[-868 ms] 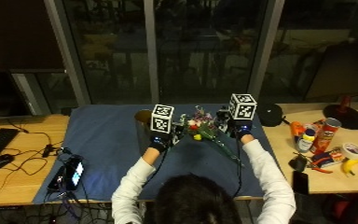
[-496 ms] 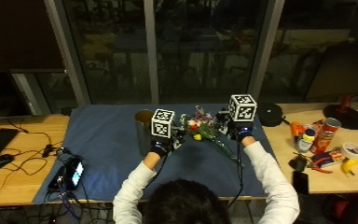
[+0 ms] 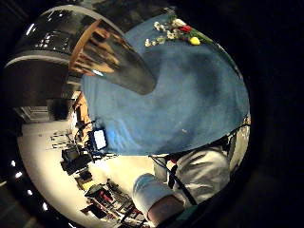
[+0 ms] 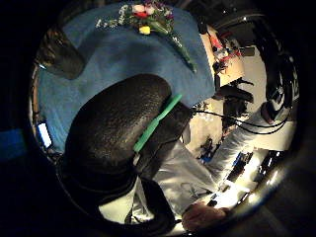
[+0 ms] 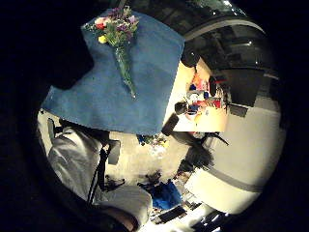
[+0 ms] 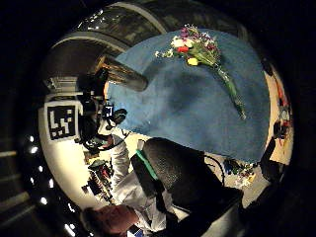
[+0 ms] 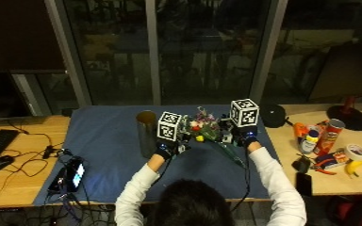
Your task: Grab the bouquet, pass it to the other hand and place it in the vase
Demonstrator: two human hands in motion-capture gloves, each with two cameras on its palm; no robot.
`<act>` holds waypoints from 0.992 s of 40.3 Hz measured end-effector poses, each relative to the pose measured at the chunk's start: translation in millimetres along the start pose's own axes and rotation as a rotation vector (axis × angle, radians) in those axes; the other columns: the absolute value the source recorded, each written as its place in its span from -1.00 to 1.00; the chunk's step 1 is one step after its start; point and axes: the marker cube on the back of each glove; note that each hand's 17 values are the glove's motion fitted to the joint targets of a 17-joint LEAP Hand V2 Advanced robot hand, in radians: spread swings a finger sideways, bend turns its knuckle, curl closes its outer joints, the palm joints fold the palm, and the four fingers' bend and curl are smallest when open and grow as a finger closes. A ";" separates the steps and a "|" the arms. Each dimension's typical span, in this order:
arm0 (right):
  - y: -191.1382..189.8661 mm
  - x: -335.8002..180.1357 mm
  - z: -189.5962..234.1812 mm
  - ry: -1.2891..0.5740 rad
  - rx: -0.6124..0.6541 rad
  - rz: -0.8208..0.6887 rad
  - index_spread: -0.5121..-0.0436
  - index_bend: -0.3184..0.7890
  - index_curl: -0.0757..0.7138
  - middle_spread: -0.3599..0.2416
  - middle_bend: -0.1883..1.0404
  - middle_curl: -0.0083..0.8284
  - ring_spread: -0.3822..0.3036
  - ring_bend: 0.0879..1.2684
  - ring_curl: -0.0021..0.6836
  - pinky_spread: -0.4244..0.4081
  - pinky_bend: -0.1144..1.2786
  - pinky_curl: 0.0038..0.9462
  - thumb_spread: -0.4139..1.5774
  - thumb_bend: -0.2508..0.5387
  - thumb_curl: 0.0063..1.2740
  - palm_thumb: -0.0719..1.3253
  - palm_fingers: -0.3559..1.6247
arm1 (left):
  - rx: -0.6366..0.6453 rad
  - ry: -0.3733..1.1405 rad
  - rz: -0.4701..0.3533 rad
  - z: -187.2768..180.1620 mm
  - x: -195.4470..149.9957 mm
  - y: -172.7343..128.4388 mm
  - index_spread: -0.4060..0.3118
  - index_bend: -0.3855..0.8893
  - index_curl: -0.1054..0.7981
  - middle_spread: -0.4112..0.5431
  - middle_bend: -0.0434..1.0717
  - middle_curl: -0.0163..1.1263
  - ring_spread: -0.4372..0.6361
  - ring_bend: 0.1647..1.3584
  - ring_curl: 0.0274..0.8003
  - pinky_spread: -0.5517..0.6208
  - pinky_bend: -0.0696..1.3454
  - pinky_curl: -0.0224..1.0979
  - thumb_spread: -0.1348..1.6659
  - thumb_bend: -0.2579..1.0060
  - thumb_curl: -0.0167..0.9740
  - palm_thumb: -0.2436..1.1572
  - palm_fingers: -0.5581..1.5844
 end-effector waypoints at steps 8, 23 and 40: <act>10.8 10.2 -12.3 0.030 0.003 0.031 -0.50 -0.28 -0.49 0.29 -0.16 -0.33 0.54 -0.38 -0.36 0.46 0.02 -0.35 0.42 -0.40 -0.65 -0.55 -0.60 | -0.045 -0.028 0.017 4.8 7.3 0.2 0.46 -0.34 -0.49 0.59 -0.54 -0.56 0.49 -0.04 -0.36 0.59 -0.03 -0.38 0.30 -0.62 -0.66 -0.63 -0.50; 4.0 31.1 -11.3 -0.010 -0.024 0.091 -0.41 -0.22 -0.47 0.24 -0.12 -0.22 0.50 -0.33 -0.28 0.48 0.03 -0.31 0.43 -0.43 -0.59 -0.49 -0.55 | -0.066 -0.019 0.078 6.1 11.9 5.9 0.53 -0.29 -0.57 0.71 -0.56 -0.50 0.55 -0.01 -0.35 0.59 0.03 -0.35 0.24 -0.64 -0.53 -0.63 -0.56; -17.5 69.5 5.4 -0.054 -0.054 0.191 -0.33 -0.25 -0.46 0.24 -0.12 -0.16 0.43 -0.27 -0.21 0.48 0.02 -0.29 0.43 -0.43 -0.58 -0.52 -0.53 | -0.128 -0.008 0.193 7.9 22.1 15.5 0.57 -0.29 -0.62 0.84 -0.60 -0.51 0.64 -0.06 -0.39 0.63 0.03 -0.36 0.11 -0.72 -0.51 -0.78 -0.61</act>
